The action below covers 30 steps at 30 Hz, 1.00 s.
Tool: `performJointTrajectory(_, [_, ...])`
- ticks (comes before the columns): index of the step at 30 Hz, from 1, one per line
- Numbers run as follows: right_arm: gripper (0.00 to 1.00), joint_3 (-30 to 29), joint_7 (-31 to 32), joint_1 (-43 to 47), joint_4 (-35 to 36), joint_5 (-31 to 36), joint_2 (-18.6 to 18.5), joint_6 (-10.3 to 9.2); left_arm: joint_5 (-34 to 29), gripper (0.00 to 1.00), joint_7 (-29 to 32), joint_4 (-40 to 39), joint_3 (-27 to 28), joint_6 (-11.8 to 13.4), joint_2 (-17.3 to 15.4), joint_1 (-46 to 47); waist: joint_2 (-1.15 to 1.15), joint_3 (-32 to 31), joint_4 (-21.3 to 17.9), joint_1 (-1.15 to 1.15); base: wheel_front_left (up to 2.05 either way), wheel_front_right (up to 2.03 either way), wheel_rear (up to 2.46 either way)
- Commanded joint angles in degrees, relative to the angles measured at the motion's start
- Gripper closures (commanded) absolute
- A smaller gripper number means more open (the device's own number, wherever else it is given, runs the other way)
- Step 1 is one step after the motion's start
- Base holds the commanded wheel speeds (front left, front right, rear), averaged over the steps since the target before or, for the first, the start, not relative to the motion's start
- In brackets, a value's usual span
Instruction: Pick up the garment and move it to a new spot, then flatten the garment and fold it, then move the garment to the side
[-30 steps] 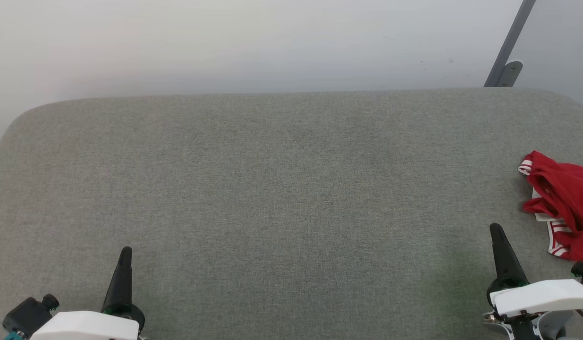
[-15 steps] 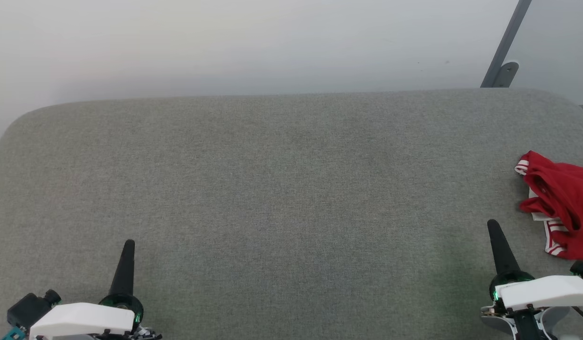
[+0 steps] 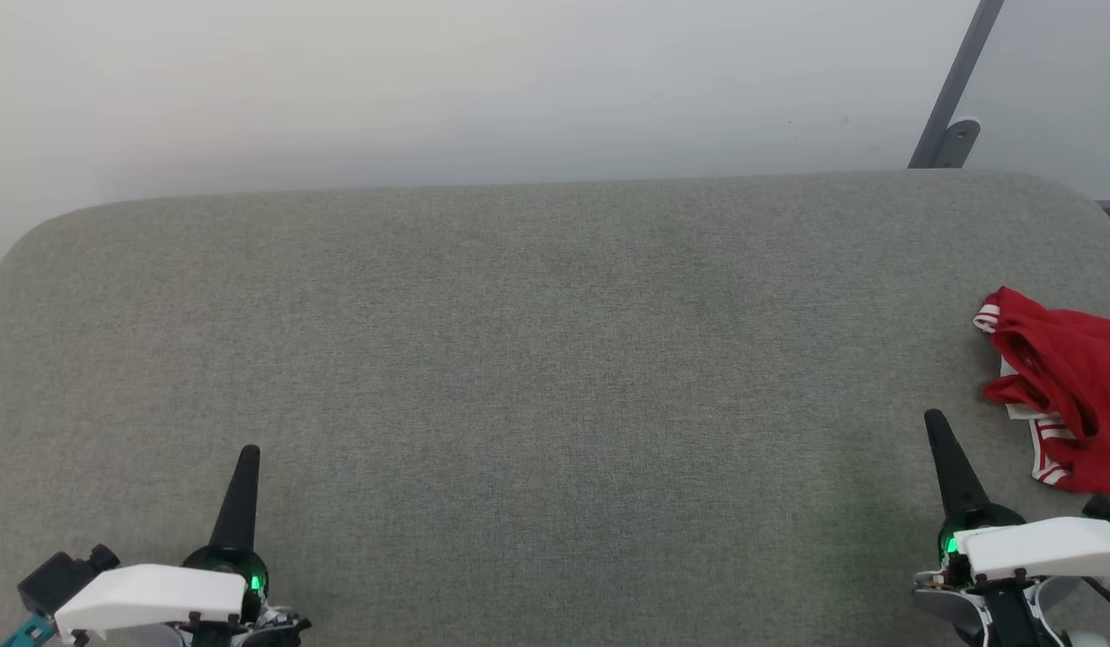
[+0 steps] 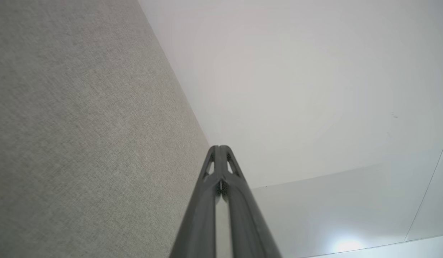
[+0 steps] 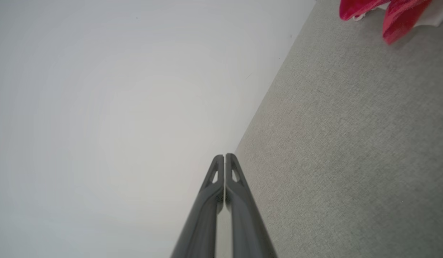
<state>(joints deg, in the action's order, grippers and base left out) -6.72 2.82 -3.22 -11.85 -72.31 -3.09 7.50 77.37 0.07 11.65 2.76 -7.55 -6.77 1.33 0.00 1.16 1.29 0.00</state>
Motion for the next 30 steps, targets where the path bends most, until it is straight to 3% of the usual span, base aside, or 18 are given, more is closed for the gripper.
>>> performJointTrajectory(1, [1.00,0.1,0.5,-1.1,0.0,-1.4,0.1,0.00,1.0,1.00,0.4,-0.1,0.4,0.1,0.1,1.5,0.00,0.0,0.0,0.00,0.00,0.00,0.00])
performJointTrajectory(30, [1.00,0.2,2.8,-2.5,-1.6,-14.5,0.2,-0.01,11.4,1.00,4.1,1.7,2.1,0.1,2.2,4.1,0.00,-0.6,-0.8,0.00,0.00,0.00,0.00])
